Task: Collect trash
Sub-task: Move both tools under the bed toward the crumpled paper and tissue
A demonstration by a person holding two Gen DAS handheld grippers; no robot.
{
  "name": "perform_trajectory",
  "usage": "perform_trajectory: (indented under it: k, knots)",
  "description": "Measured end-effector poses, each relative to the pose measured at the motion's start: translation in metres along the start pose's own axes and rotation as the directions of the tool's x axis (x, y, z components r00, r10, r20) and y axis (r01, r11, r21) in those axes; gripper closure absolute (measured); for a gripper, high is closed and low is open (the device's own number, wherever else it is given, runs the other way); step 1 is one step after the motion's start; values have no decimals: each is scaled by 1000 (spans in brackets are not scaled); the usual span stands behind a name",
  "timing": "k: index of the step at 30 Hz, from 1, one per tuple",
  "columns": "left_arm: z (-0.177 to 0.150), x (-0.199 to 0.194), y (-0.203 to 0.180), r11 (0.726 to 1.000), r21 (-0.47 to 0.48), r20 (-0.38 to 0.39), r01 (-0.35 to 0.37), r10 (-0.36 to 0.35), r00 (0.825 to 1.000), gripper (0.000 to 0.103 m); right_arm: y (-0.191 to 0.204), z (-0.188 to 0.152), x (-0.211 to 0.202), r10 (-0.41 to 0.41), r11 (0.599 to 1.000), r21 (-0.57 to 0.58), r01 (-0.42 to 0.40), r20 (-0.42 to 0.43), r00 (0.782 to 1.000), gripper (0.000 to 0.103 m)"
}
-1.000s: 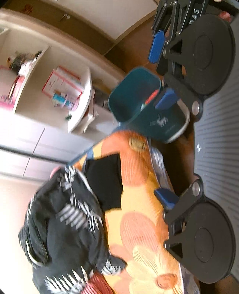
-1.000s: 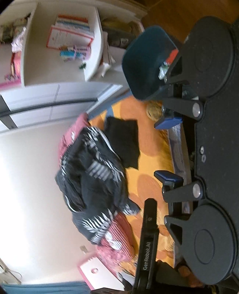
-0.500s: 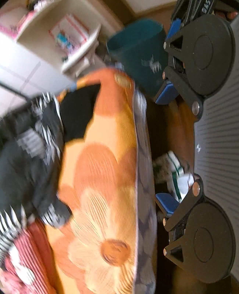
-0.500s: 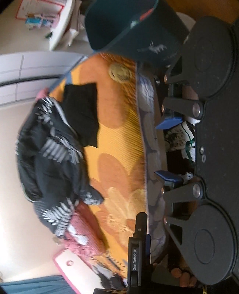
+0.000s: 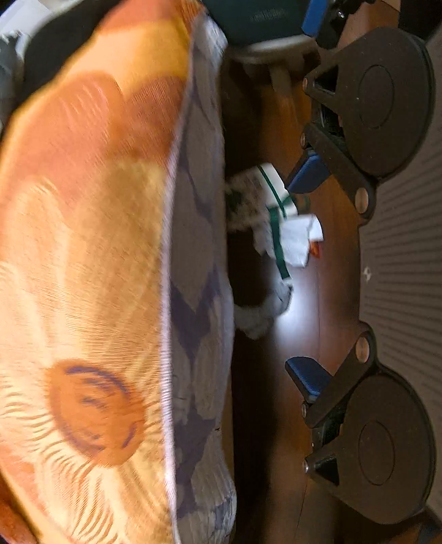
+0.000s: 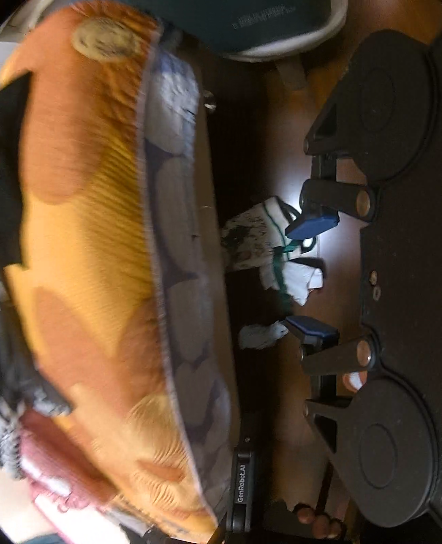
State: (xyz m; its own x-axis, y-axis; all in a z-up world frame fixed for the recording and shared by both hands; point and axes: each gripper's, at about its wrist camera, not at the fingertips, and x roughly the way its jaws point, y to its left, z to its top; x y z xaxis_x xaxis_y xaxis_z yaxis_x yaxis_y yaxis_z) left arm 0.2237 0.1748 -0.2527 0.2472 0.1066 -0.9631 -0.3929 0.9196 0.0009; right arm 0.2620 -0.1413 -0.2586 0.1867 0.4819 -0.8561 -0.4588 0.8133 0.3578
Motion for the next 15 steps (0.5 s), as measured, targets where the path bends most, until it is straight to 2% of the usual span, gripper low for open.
perform_trajectory:
  k: [3,7,12,15]
  knots:
    - [7,35,5,999,32,-67,-13,15,998,0,-4,-1,36,-12,1000,-3,11,-63,998,53]
    - [4,82,3,984,172,-110,-42,62,992,0,-7,-10,86,-16,1000,-24,13,-151,988,53]
    - [-8,138,10,984,176,-209,-13,50,977,0,-8,-24,141,10,1000,1,-10,-221,975,53]
    - [-18,174,20,991,135,-283,-1,40,958,0,-11,-31,175,27,999,42,-16,-264,964,53]
